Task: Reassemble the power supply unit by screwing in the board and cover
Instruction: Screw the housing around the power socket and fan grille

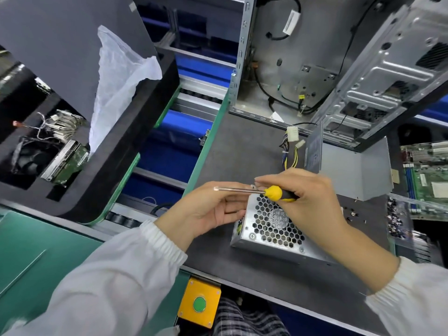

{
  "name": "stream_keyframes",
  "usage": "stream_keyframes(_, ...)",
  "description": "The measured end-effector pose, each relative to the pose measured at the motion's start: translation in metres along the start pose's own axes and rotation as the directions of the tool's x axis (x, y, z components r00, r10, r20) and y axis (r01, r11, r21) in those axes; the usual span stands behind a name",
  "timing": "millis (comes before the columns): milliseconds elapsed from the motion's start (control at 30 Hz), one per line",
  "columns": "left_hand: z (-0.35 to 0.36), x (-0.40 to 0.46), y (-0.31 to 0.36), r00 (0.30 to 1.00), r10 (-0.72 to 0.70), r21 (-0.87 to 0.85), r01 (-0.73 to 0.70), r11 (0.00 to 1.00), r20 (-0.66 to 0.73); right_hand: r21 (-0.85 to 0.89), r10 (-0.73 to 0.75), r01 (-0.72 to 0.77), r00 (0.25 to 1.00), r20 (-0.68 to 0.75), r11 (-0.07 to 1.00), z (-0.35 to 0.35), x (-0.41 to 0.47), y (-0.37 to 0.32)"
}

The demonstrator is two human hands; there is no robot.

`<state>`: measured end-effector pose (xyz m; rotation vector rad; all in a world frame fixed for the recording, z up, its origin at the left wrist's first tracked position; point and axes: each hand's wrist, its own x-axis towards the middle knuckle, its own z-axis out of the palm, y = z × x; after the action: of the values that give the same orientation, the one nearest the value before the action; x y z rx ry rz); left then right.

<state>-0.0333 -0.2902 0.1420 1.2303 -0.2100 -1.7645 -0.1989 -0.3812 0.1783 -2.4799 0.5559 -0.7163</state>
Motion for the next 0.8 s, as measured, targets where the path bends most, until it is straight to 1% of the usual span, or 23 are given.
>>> stream_keyframes(133, 0.001, -0.001, 0.001, 1.000, 0.009, 0.006, -0.009, 1.000, 0.019, -0.237, -0.131, 0.130, 0.991, 0.013, 0.963, 0.002, -0.004, 0.000)
stream_keyframes(200, 0.002, -0.002, 0.001, 1.000, 0.020, 0.000, -0.020, 1.000, 0.016, -0.300, -0.179, 0.179, 0.983, 0.027, 0.937, 0.001, -0.007, -0.001)
stream_keyframes(267, 0.003, -0.003, 0.001, 1.000, 0.028, -0.006, -0.028, 1.000, 0.007, -0.332, -0.222, 0.233, 0.972, 0.072, 0.914, 0.000, -0.010, -0.002)
stream_keyframes(300, 0.004, -0.003, 0.001, 1.000, 0.031, -0.008, -0.031, 0.999, 0.002, -0.359, -0.225, 0.250, 0.968, 0.110, 0.899, -0.002, -0.011, -0.004)
stream_keyframes(367, 0.007, -0.004, 0.001, 0.999, 0.036, -0.002, -0.036, 0.999, -0.004, -0.428, -0.177, 0.246, 0.965, 0.196, 0.869, -0.005, -0.015, -0.007)
stream_keyframes(433, 0.008, -0.005, 0.001, 0.999, 0.034, 0.009, -0.034, 0.999, -0.010, -0.432, -0.082, 0.193, 0.962, 0.262, 0.881, -0.008, -0.019, -0.007)
stream_keyframes(500, 0.010, -0.005, 0.000, 0.999, 0.041, 0.031, -0.040, 0.999, -0.027, -0.311, 0.008, 0.090, 0.954, 0.300, 0.946, -0.011, -0.021, -0.007)
stream_keyframes(567, 0.012, -0.005, -0.001, 0.997, 0.057, 0.041, -0.055, 0.998, -0.061, -0.172, 0.102, -0.049, 0.943, 0.316, 0.984, -0.015, -0.019, -0.007)
stream_keyframes(667, 0.014, -0.004, -0.001, 0.992, 0.085, 0.082, -0.078, 0.994, -0.090, -0.086, 0.265, -0.250, 0.915, 0.305, 0.964, -0.018, -0.011, -0.005)
stream_keyframes(733, 0.013, -0.004, -0.002, 0.990, 0.100, 0.109, -0.089, 0.990, -0.099, -0.053, 0.305, -0.303, 0.903, 0.302, 0.951, -0.021, -0.004, -0.005)
stream_keyframes(800, 0.012, -0.005, -0.001, 0.988, 0.121, 0.119, -0.109, 0.987, -0.096, -0.007, 0.289, -0.304, 0.896, 0.336, 0.953, -0.026, 0.003, -0.008)
